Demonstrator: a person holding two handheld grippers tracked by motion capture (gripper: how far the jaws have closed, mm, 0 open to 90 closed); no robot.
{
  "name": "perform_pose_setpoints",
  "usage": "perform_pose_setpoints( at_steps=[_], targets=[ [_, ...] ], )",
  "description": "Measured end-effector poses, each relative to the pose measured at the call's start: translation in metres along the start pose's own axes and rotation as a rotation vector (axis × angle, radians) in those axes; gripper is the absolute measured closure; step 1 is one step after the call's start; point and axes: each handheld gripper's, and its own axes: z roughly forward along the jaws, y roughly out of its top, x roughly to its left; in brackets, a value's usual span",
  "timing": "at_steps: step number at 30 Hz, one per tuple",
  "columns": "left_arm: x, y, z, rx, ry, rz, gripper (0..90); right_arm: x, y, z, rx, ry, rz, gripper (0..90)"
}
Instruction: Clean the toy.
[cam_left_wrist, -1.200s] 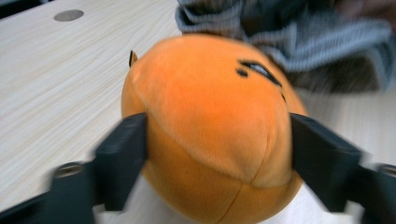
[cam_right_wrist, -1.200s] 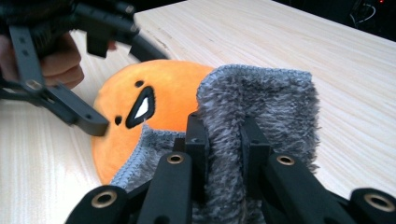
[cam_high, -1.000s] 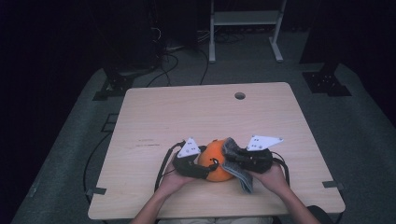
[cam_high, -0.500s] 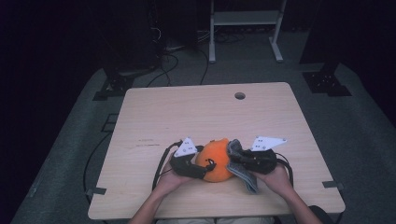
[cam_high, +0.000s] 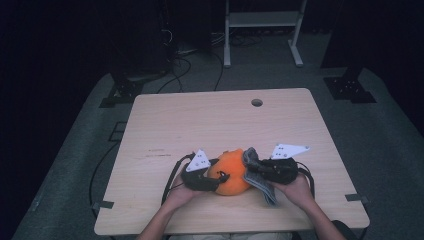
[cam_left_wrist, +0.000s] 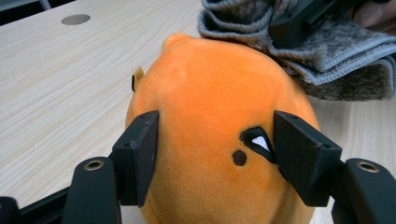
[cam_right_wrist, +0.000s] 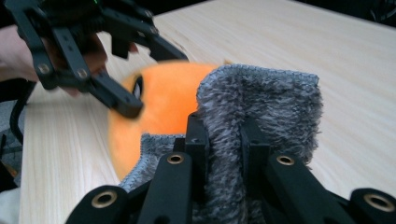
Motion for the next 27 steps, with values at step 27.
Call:
perform_pose_setpoints(
  at_steps=[27],
  targets=[
    [-0.009, 0.005, 0.007, 0.019, -0.019, 0.030, 33.9, -0.002, 0.007, 0.003, -0.046, -0.011, 0.024, 77.0]
  ],
)
